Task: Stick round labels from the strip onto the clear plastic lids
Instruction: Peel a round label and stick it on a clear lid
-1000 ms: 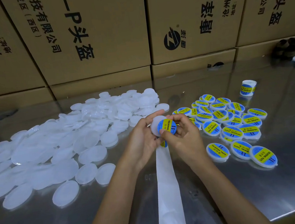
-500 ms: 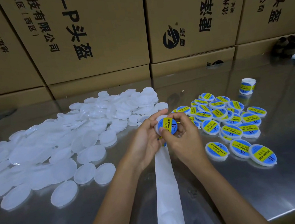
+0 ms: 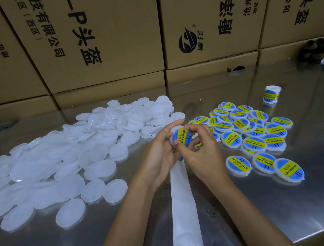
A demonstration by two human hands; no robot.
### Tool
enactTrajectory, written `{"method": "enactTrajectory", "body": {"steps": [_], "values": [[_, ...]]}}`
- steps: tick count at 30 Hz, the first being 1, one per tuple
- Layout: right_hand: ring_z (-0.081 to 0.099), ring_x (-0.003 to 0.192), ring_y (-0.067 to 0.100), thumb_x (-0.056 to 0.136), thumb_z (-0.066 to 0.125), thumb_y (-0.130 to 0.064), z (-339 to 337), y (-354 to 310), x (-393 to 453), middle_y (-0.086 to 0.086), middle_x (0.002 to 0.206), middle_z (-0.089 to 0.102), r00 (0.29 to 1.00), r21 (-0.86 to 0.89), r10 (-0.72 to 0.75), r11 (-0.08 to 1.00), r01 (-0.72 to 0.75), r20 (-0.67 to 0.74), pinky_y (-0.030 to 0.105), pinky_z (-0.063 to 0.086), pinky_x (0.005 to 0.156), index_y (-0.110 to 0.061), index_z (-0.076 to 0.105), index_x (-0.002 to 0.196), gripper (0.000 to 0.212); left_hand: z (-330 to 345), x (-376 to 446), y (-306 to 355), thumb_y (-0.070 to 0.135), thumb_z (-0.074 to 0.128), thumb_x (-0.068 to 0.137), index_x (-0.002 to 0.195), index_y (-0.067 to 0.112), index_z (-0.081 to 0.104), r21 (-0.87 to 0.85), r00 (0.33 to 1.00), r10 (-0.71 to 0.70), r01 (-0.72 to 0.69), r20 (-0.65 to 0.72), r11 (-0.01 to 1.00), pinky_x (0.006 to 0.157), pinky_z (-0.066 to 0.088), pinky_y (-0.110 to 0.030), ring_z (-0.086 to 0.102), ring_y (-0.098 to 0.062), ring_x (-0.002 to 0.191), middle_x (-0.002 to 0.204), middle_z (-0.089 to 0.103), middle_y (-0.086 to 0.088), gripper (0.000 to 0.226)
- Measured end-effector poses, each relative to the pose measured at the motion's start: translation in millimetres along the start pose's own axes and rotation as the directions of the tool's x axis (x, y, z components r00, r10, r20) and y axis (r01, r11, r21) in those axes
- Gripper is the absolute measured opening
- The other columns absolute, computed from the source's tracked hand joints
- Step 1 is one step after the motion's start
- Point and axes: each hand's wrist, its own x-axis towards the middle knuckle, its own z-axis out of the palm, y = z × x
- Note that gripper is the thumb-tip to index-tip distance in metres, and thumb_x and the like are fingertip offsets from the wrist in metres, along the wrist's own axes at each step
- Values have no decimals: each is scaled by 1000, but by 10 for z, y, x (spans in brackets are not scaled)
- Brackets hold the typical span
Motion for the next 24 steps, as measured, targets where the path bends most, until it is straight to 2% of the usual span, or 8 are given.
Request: {"method": "enactTrajectory", "body": {"steps": [4,6,8,11,13,17,21,24], "values": [[53,77,5,66,83,-43,-22,24,41,-15,103,47,997,7,63,998,-63,-44,11,44,64,-45,52,117,59,8,-7,22,8,28,100,131,8,59,-145,999,3,2,32,989,91,59,-41,64,-34,120,134,64,-16,44],[52,82,11,62,80,-53,-22,25,40,-16,99,47,996,2,78,997,-78,-53,18,44,68,-47,50,105,52,6,-6,31,9,29,100,129,7,60,-212,999,2,8,43,977,86,60,-41,68,-31,114,133,65,-16,43],[49,79,13,62,77,-60,-21,45,26,-17,92,47,993,-10,98,995,-99,-60,25,43,68,-41,47,93,48,-5,2,40,11,29,101,131,8,58,-235,999,5,6,49,972,99,52,-42,66,-28,115,134,65,-15,43],[44,66,8,67,69,-71,-26,67,4,-15,72,47,992,-89,123,988,-125,-26,30,40,61,-30,45,77,48,-10,14,44,14,29,101,135,8,55,-231,998,24,-10,57,973,102,48,-36,68,-24,113,134,65,-13,43],[43,56,9,75,59,-74,-19,58,-21,-13,59,47,995,-153,102,983,-98,18,29,38,55,-23,43,67,53,-15,21,35,14,28,102,136,8,54,-218,998,34,-20,61,976,108,46,-41,66,-26,115,135,65,-12,43],[38,53,11,94,47,-59,-24,35,-30,-10,54,44,998,-179,61,982,-58,13,31,33,52,-21,38,62,50,-29,28,29,7,35,99,132,9,56,-74,995,90,-87,43,993,101,49,-38,66,-26,114,130,68,-12,39],[37,52,11,103,47,-38,-61,69,21,-12,50,44,989,-101,137,985,-142,-53,31,29,56,-32,43,56,47,-66,0,-11,-8,58,90,125,15,63,275,981,195,-184,-14,944,89,59,-35,72,-23,93,108,76,-12,42],[41,53,9,104,45,-33,-64,82,33,-15,51,47,988,-92,128,986,-136,-92,31,30,56,-32,38,56,49,-90,-12,-23,-11,68,85,113,16,68,373,965,259,-230,-30,899,72,60,-28,75,-17,83,93,78,-2,39]]}}
